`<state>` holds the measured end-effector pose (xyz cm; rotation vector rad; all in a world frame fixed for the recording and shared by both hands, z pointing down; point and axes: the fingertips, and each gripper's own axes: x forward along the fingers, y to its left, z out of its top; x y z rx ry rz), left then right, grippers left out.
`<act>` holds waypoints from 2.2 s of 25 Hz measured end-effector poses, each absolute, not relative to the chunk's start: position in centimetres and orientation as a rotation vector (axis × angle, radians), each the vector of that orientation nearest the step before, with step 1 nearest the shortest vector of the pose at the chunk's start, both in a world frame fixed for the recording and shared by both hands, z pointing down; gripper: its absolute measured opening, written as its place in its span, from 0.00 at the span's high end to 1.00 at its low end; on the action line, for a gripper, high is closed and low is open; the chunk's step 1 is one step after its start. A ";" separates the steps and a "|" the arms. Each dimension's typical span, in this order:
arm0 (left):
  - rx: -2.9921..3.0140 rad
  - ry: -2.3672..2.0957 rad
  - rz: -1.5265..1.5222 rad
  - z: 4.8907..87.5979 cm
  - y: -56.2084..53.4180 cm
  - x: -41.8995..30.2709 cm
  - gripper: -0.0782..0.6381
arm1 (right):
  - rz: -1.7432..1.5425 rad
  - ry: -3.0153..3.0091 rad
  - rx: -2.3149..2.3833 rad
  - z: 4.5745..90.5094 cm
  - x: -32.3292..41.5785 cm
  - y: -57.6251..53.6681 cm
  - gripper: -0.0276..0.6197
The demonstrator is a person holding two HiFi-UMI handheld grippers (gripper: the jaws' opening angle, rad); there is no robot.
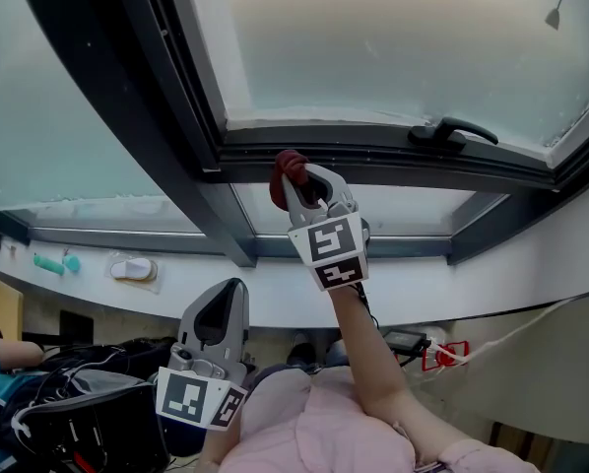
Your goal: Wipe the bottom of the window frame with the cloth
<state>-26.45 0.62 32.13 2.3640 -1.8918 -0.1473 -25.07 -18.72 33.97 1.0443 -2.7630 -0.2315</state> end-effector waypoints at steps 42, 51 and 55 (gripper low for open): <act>2.452 -1.752 -0.122 31.7 -2.2 -22.3 0.89 | -0.155 -2.698 1.251 33.9 -15.6 -21.2 0.87; 2.451 -1.755 -0.112 31.7 -2.4 -21.9 0.89 | -0.147 -2.696 1.276 33.8 -14.1 -21.5 0.87; 2.458 -1.741 -0.112 31.7 -2.6 -21.3 0.89 | -0.138 -2.694 1.287 33.7 -13.5 -21.7 0.87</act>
